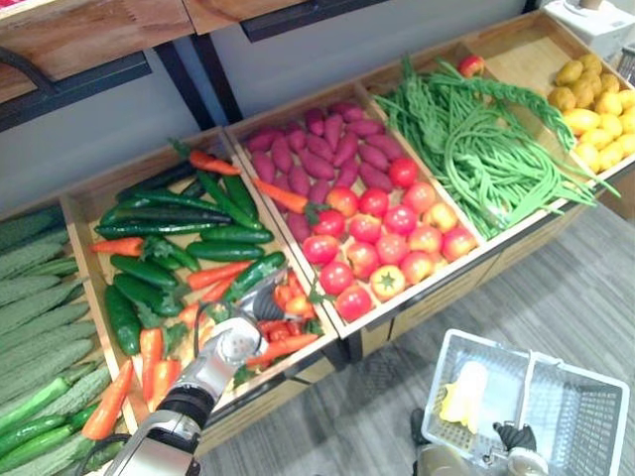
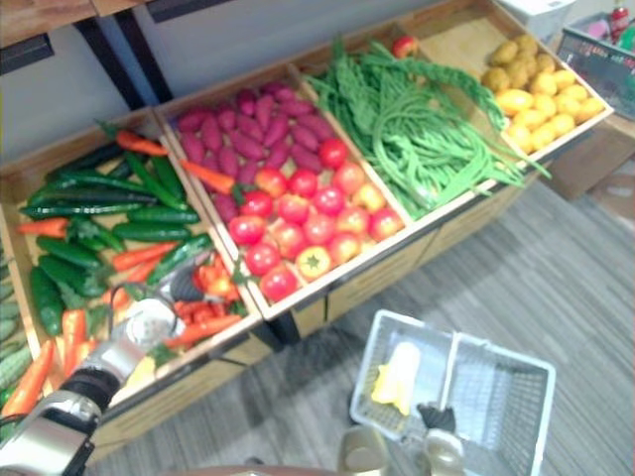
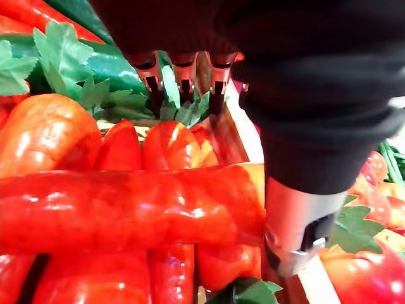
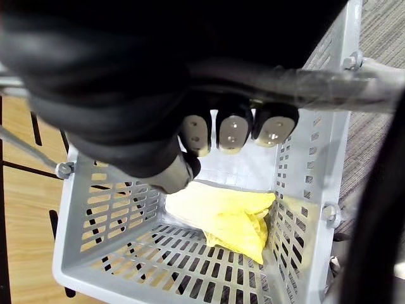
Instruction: Pick vegetable in the basket
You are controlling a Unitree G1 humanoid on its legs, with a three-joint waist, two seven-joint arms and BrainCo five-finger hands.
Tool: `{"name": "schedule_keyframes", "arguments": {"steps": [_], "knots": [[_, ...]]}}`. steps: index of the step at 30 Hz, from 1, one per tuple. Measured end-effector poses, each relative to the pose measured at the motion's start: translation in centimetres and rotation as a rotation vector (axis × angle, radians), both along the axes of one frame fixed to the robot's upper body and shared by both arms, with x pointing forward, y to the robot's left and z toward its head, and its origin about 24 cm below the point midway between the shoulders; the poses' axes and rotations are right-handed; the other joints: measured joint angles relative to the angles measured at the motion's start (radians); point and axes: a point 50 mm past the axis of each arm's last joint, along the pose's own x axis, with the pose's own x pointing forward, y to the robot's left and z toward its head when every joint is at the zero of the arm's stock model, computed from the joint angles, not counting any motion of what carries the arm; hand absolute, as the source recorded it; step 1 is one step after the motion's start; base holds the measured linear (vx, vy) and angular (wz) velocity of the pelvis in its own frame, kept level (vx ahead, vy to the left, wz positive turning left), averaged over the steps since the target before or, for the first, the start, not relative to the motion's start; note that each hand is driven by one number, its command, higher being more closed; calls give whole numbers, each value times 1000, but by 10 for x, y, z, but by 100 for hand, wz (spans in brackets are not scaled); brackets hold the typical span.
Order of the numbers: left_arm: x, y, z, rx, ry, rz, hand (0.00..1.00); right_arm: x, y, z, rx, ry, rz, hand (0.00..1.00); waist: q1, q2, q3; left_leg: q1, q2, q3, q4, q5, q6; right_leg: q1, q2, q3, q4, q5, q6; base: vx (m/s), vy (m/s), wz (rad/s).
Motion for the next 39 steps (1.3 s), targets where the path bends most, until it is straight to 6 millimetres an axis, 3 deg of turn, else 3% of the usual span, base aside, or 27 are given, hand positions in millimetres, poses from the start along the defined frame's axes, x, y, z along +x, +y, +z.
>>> {"name": "schedule_keyframes", "arguments": {"steps": [9,10,30,39], "knots": [[3,3,-2,23,14,34,0,9,1,3,-2,-21,8,100,1,4,13,-20,1,19,12,-2,-3,-34,0,19,16,0,0,-63,-48,-6],[3,3,-2,22,14,40,100,9,1,3,-2,-22,9,100,1,5,16,-19,2,21,17,-4,-7,-34,0,23,17,0,0,-80,-59,-9],[6,6,-3,61,43,43,100,12,1,4,-12,-36,20,100,-2,16,37,6,13,21,19,-9,-14,-11,7,24,18,0,0,-65,-48,-1],[16,-18,25,62,-84,-67,100,5,-3,3,-25,-13,8,100,7,22,32,3,13,-89,35,-8,-12,44,-12,-59,17,-1,0,-87,-36,27]]}}
